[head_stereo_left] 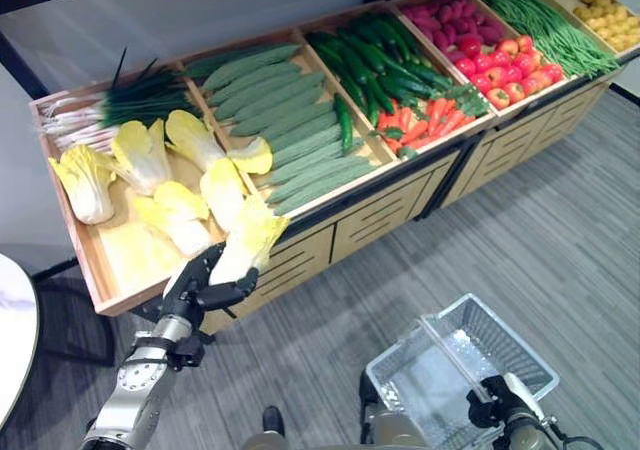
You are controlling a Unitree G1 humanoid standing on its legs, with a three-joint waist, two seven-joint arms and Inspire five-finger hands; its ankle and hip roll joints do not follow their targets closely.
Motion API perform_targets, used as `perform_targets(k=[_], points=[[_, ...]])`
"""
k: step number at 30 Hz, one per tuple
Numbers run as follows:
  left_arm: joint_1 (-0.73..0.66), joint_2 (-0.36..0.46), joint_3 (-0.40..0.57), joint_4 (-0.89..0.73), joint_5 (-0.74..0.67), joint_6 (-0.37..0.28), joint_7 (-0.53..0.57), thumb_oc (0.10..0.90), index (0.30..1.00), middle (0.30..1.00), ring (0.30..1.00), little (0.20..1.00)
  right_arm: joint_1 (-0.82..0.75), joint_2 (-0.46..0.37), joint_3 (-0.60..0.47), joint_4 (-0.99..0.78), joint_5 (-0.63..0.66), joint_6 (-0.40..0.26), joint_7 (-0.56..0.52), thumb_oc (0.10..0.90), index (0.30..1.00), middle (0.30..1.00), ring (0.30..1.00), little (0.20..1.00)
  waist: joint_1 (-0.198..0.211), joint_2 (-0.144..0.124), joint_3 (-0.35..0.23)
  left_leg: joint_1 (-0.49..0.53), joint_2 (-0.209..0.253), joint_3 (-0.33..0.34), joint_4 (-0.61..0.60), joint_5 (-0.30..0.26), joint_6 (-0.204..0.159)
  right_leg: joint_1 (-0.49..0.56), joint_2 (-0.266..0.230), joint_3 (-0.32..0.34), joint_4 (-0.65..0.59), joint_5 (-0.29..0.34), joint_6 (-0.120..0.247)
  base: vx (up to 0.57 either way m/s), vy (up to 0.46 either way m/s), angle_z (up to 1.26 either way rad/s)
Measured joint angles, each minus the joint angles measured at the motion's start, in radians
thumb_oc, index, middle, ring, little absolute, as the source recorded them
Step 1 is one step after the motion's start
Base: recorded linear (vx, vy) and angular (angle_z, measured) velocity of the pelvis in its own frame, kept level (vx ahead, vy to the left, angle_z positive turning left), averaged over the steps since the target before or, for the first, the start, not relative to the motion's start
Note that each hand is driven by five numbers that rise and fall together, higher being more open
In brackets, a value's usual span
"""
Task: Get the vegetables into the basket
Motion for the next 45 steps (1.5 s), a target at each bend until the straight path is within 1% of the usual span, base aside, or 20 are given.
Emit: perform_targets(k=[6,9,11,12,13,14,16,17,18,19,23,31,35,37,38,39,40,41,42,45], points=[[-0.050,0.002,-0.066,0.000,-0.001,0.006,-0.006,0.400,0.300,0.300,0.300,0.300,0.003,-0.017,-0.033,-0.002,0.001,0.002,0.000,0.400,0.300,0.300,0.300,0.300,-0.016,-0.009,0.013,-0.006,-0.029,0.022,0.057,-0.034,0.026,-0.024,-0.027,0.034,0.066,-0.014,0.017,-0.08,0.152,-0.13],[-0.080,0.006,-0.076,0.000,-0.001,0.005,0.006,0.400,0.300,0.300,0.300,0.300,-0.001,-0.028,-0.041,-0.099,0.001,0.008,-0.002,0.400,0.300,0.300,0.300,0.300,-0.036,-0.052,0.049,-0.004,-0.086,0.074,0.070,-0.061,0.060,-0.078,-0.056,0.127,0.097,0.030,0.058,-0.13,0.120,-0.67],[-0.110,0.023,-0.070,0.010,0.007,0.007,0.007,0.400,0.300,0.300,0.300,0.300,-0.020,-0.014,-0.037,-0.137,0.001,-0.001,-0.005,0.400,0.300,0.300,0.300,0.300,-0.070,-0.077,0.076,-0.015,-0.101,0.142,0.087,-0.057,0.095,-0.092,-0.081,0.129,0.040,0.049,0.131,-0.19,0.191,-0.97],[-0.127,0.024,-0.070,0.011,0.009,0.005,0.010,0.400,0.300,0.300,0.300,0.300,-0.028,-0.011,-0.038,-0.143,0.001,0.005,-0.006,0.400,0.300,0.300,0.300,0.300,-0.055,-0.078,0.093,-0.028,-0.089,0.190,0.099,-0.062,0.107,-0.108,-0.097,0.049,0.018,-0.036,0.089,-0.09,0.162,-1.10],[-0.141,0.026,-0.069,0.010,0.012,0.008,0.012,0.400,0.300,0.300,0.300,0.300,-0.048,-0.012,-0.042,-0.143,0.003,0.013,-0.013,0.400,0.300,0.300,0.300,0.300,-0.039,-0.053,0.115,-0.046,-0.056,0.233,0.104,-0.065,0.111,-0.154,-0.099,-0.032,0.094,-0.043,0.076,-0.27,0.268,-1.46],[-0.142,0.028,-0.069,0.010,0.022,0.013,0.013,0.400,0.300,0.300,0.300,0.300,-0.060,-0.014,-0.042,-0.141,0.003,0.023,-0.013,0.400,0.300,0.300,0.300,0.300,-0.026,-0.034,0.128,-0.045,-0.026,0.275,0.098,-0.061,0.113,-0.178,-0.127,-0.200,0.217,-0.075,0.037,-0.17,0.102,-1.36],[-0.128,0.031,-0.063,0.012,0.031,0.015,0.012,0.400,0.300,0.300,0.300,0.300,-0.045,-0.014,-0.033,-0.142,-0.001,0.024,-0.011,0.400,0.300,0.300,0.300,0.300,-0.010,-0.030,0.128,-0.032,0.008,0.346,0.106,-0.059,0.112,-0.157,-0.159,-0.333,0.354,-0.126,0.014,-0.14,0.068,-1.19],[-0.097,0.027,-0.047,0.009,0.031,0.015,0.018,0.400,0.300,0.300,0.300,0.300,-0.023,-0.013,-0.029,-0.142,-0.004,0.021,-0.006,0.400,0.300,0.300,0.300,0.300,0.028,-0.030,0.127,-0.001,0.044,0.417,0.107,-0.067,0.090,-0.106,-0.199,-0.428,0.459,-0.206,-0.004,-0.05,-0.033,-1.30],[-0.084,0.026,-0.038,0.007,0.031,0.015,0.020,0.400,0.300,0.300,0.300,0.300,-0.020,-0.013,-0.028,-0.142,-0.008,0.019,-0.003,0.400,0.300,0.300,0.300,0.300,0.034,-0.031,0.126,0.008,0.053,0.439,0.106,-0.060,0.079,-0.081,-0.216,-0.455,0.472,-0.234,-0.002,0.02,-0.086,-1.54],[-0.070,0.029,-0.021,0.007,0.031,0.017,0.019,0.400,0.300,0.300,0.300,0.300,-0.013,-0.015,-0.027,-0.145,-0.024,0.020,0.000,0.400,0.300,0.300,0.300,0.300,0.039,-0.040,0.123,0.014,0.053,0.456,0.102,-0.048,0.047,-0.046,-0.191,-0.441,0.411,-0.236,0.002,0.04,-0.083,-0.85],[-0.070,0.018,-0.024,0.008,0.051,0.037,-0.001,0.400,0.300,0.300,0.300,0.300,-0.017,-0.045,-0.012,-0.159,-0.023,0.025,0.000,0.400,0.300,0.300,0.300,0.300,0.010,-0.020,0.116,0.046,0.082,0.410,0.103,-0.040,0.043,-0.053,-0.134,-0.372,0.395,-0.231,-0.020,0.07,-0.108,-0.65],[-0.135,-0.012,-0.026,-0.003,0.066,0.035,0.002,0.400,0.300,0.300,0.300,0.300,0.012,-0.061,-0.012,-0.158,-0.021,0.031,-0.003,0.400,0.300,0.300,0.300,0.300,-0.036,0.006,0.101,0.023,0.086,0.413,0.135,-0.048,0.022,-0.091,-0.133,-0.333,0.406,-0.229,-0.022,0.09,-0.161,-0.12],[-0.139,-0.011,-0.033,0.011,0.065,0.037,0.004,0.400,0.300,0.300,0.300,0.300,0.030,-0.061,-0.017,-0.160,-0.019,0.032,-0.005,0.400,0.300,0.300,0.300,0.300,-0.038,0.008,0.099,-0.023,0.143,0.419,0.288,-0.072,-0.003,-0.140,-0.120,-0.287,0.470,-0.289,-0.038,0.16,-0.248,-0.23],[-0.127,-0.005,-0.035,0.011,0.064,0.038,0.005,0.400,0.300,0.300,0.300,0.300,0.032,-0.062,-0.016,-0.163,-0.019,0.030,-0.003,0.400,0.300,0.300,0.300,0.300,-0.025,0.008,0.100,-0.045,0.191,0.372,0.402,-0.072,-0.015,-0.136,-0.101,-0.278,0.496,-0.337,-0.053,0.04,-0.036,-0.52],[-0.127,0.005,-0.050,0.011,0.063,0.038,0.006,0.400,0.300,0.300,0.300,0.300,0.040,-0.065,-0.014,-0.162,-0.019,0.024,-0.001,0.400,0.300,0.300,0.300,0.300,-0.001,0.006,0.101,-0.090,0.246,0.280,0.552,-0.057,-0.044,-0.124,-0.053,-0.226,0.480,-0.335,-0.092,0.00,0.063,-0.98],[-0.125,0.003,-0.082,0.004,0.063,0.034,0.006,0.400,0.300,0.300,0.300,0.300,0.042,-0.101,0.004,-0.166,-0.019,0.024,-0.001,0.400,0.300,0.300,0.300,0.300,0.039,-0.005,0.099,-0.160,0.121,-0.033,0.527,-0.143,-0.093,-0.119,-0.037,-0.166,0.427,-0.277,-0.090,0.15,0.090,-1.37],[-0.120,0.000,-0.101,-0.016,0.064,0.032,0.000,0.400,0.300,0.300,0.300,0.300,0.010,-0.122,0.007,-0.163,-0.018,0.023,-0.005,0.400,0.300,0.300,0.300,0.300,0.043,0.006,0.093,-0.216,0.063,-0.073,0.452,-0.145,-0.083,-0.113,-0.017,-0.176,0.365,-0.243,-0.079,0.20,0.109,-1.11],[-0.125,-0.009,-0.105,-0.012,0.064,0.024,0.002,0.400,0.300,0.300,0.300,0.300,-0.018,-0.121,0.025,-0.141,-0.017,0.023,-0.013,0.400,0.300,0.300,0.300,0.300,0.031,0.003,0.093,-0.244,0.007,-0.182,0.395,-0.148,-0.059,-0.108,0.008,-0.140,0.324,-0.221,-0.070,0.24,0.176,-0.96],[-0.127,-0.014,-0.106,-0.012,0.064,0.016,0.004,0.400,0.300,0.300,0.300,0.300,-0.038,-0.122,0.038,-0.135,-0.018,0.023,-0.011,0.400,0.300,0.300,0.300,0.300,0.060,-0.006,0.095,-0.234,-0.033,-0.244,0.290,-0.135,-0.033,-0.116,0.026,-0.100,0.301,-0.231,-0.081,0.21,0.159,-1.25],[-0.125,-0.018,-0.108,0.003,0.065,0.013,0.005,0.400,0.300,0.300,0.300,0.300,-0.113,-0.108,0.079,-0.129,-0.016,0.003,-0.012,0.400,0.300,0.300,0.300,0.300,0.106,0.020,0.090,-0.272,-0.005,-0.355,0.137,-0.058,-0.027,-0.097,0.132,-0.052,0.198,-0.229,-0.064,0.13,0.167,-1.49]])
